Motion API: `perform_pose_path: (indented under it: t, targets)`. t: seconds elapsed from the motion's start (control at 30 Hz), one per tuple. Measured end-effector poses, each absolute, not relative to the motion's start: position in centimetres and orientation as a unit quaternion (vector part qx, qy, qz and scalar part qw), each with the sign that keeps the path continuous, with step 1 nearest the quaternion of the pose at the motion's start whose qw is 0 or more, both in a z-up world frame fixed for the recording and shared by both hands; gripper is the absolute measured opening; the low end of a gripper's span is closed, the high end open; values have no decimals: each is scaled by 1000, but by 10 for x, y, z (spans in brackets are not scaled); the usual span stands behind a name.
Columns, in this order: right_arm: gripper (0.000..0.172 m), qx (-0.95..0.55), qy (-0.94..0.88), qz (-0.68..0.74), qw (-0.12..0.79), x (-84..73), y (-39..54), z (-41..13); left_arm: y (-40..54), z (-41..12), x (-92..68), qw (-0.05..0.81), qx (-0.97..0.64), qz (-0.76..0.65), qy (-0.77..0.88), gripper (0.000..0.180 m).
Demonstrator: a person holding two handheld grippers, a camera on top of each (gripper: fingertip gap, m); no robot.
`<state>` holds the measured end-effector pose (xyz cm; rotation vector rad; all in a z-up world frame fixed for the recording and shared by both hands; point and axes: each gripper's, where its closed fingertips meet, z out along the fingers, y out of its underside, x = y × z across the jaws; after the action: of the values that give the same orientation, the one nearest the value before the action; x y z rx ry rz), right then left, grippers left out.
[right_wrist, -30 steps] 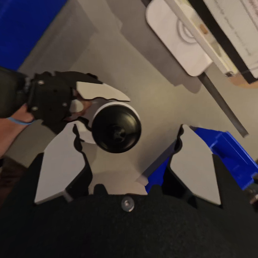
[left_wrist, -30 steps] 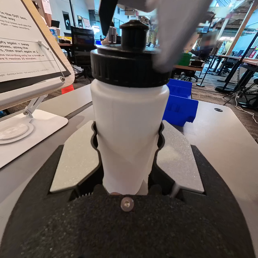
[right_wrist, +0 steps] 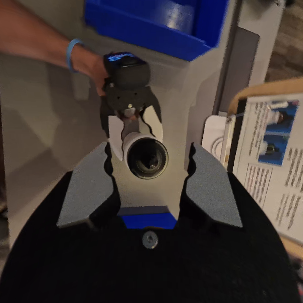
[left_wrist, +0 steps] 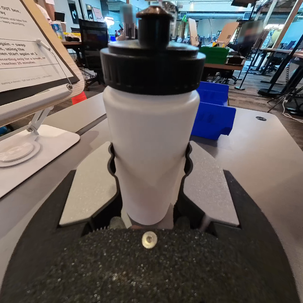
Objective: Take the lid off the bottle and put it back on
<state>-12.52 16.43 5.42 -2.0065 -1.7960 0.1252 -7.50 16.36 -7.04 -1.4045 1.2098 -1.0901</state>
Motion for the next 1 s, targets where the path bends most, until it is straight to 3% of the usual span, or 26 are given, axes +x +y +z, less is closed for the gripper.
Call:
perform_pose_path:
  t: [0.1, 0.23, 0.33, 0.47, 0.57, 0.77, 0.93, 1.0]
  targets:
    - [92, -823, -513, 55, 236, -111, 177, 50, 164, -70, -74, 479, -573, -450, 490, 82]
    - [94, -925, -337, 84, 155, -94, 164, 20, 164, -70, -74, 479, -572, -453, 489, 82]
    - [99, -941, -292, 69, 158, -89, 166, 8, 164, -70, -74, 480, -571, -453, 488, 82]
    - [91, -946, -290, 53, 138, -89, 164, -3, 164, -70, -75, 480, -569, -456, 488, 82]
    - [72, -942, -316, 30, 111, -87, 162, -9, 164, -70, -74, 479, -568, -460, 486, 82]
    - [71, -879, -473, -21, 49, -85, 163, -6, 164, -70, -76, 476, -565, -464, 488, 82]
    - [69, -676, -728, -110, 30, -79, 167, -5, 162, -70, -74, 476, -565, -463, 490, 82]
    - [70, -648, -752, -118, 29, -79, 169, -5, 163, -70, -75, 476, -564, -467, 487, 82]
